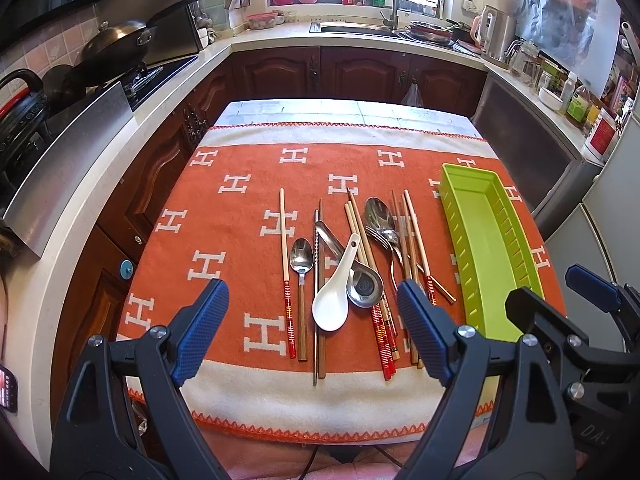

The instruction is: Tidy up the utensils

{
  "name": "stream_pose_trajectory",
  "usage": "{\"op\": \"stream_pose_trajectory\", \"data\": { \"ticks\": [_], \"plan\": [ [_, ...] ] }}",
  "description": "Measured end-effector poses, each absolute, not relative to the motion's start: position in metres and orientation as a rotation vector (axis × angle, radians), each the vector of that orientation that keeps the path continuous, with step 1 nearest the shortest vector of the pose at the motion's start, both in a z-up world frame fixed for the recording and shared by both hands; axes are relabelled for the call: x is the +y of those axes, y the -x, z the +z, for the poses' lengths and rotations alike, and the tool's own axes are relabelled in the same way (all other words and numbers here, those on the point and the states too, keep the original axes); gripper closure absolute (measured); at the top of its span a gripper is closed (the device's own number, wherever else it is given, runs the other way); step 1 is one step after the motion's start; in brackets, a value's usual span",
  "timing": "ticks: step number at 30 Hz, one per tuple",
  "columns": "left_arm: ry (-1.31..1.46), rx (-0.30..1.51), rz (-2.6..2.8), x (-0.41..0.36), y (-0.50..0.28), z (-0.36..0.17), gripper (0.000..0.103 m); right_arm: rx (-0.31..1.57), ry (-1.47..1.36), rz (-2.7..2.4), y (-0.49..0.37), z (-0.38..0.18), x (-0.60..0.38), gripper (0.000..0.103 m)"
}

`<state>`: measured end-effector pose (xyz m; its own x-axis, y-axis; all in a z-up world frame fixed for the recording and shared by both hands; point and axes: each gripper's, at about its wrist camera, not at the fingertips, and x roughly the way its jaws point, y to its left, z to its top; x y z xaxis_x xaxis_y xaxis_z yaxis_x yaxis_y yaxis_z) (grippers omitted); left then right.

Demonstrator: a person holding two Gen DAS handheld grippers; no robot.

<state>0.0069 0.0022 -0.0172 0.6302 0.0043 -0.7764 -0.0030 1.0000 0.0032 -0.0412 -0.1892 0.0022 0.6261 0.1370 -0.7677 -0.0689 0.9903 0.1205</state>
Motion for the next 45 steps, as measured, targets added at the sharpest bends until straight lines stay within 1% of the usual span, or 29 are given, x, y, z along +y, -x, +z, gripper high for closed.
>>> {"op": "stream_pose_trajectory", "data": {
  "ticks": [13,21,29,31,35,37,40,45],
  "plan": [
    [0.000,0.904,0.005,0.004,-0.008,-0.025,0.019,0.913,-0.093,0.124,0.035,-0.004,-0.184,0.012],
    [0.005,0.925,-0.005,0.007,-0.019,-0.029,0.018,0.942,-0.100,0.144,0.025,-0.010,-0.181,0.014],
    [-0.014,0.877,-0.015,0.037,-0.040,-0.028,0.019,0.955,-0.107,0.179,0.001,-0.014,-0.178,0.026],
    [0.010,0.883,-0.023,0.050,-0.046,-0.028,0.019,0.951,-0.098,0.182,-0.009,-0.015,-0.175,0.032],
    [0.098,0.929,-0.027,0.086,-0.062,-0.031,0.019,0.955,-0.074,0.206,-0.030,-0.020,-0.166,0.039],
    [0.142,0.948,-0.019,0.102,-0.070,-0.036,0.019,0.968,-0.069,0.226,-0.042,-0.024,-0.160,0.045],
    [0.164,0.980,0.003,0.119,-0.081,-0.048,0.019,0.994,-0.079,0.261,-0.060,-0.034,-0.151,0.051],
    [0.147,1.016,-0.019,0.120,-0.096,-0.076,0.019,1.050,-0.122,0.316,-0.090,-0.060,-0.137,0.056]
  ]
}}
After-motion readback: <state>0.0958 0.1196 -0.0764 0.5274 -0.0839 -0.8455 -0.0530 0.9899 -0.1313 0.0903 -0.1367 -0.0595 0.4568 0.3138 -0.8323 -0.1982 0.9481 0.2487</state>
